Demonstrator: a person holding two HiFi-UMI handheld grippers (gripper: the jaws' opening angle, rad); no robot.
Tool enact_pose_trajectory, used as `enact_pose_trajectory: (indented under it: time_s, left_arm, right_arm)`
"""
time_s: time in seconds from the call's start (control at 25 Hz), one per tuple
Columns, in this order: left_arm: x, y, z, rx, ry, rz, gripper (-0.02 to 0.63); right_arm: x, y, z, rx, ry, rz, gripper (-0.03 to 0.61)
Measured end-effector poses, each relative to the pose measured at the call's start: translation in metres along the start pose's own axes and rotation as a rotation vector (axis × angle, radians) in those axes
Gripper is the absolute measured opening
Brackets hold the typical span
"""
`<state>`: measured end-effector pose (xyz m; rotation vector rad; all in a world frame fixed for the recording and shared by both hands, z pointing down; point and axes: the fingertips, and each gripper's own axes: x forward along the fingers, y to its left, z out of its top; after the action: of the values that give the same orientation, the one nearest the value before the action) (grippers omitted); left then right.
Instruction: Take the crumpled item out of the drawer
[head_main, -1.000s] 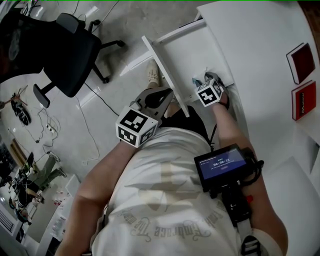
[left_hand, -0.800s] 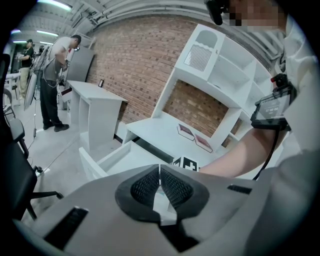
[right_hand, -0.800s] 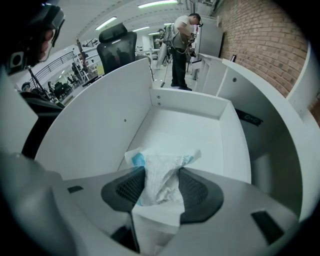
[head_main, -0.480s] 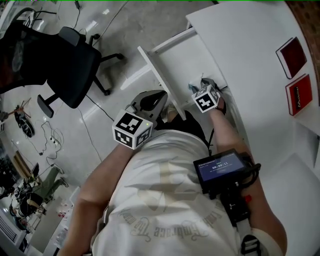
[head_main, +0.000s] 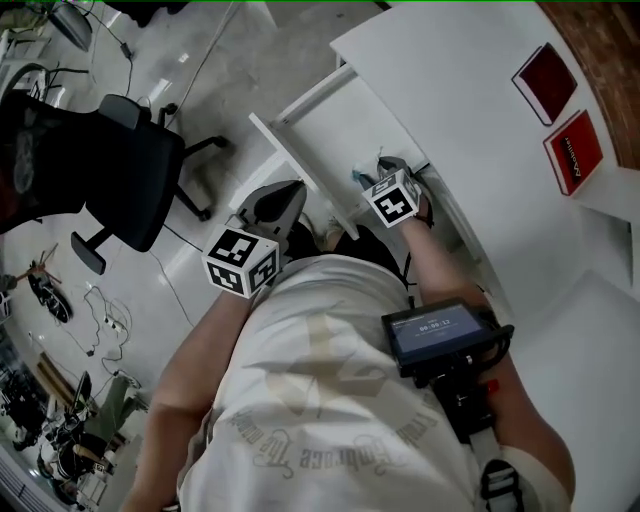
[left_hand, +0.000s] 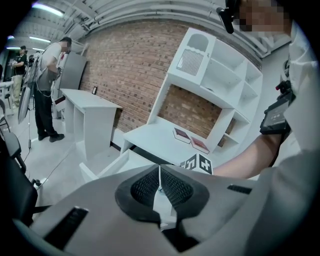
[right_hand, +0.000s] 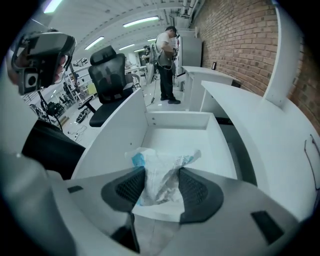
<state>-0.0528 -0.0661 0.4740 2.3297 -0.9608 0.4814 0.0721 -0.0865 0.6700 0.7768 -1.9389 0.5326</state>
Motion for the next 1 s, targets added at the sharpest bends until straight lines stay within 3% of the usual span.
enact_pose_trajectory:
  time_s: [0.48, 1.0]
  left_arm:
    - [-0.011, -0.010, 0.010, 0.045, -0.034, -0.079, 0.028]
    - [-0.027, -0.010, 0.008, 0.066, -0.058, -0.095, 0.028]
  right_arm:
    - [-0.045, 0.016, 0.038, 0.088, -0.118, -0.019, 0.225]
    - [-0.086, 0.019, 0.063, 0.158, -0.234, -0.050, 0.221]
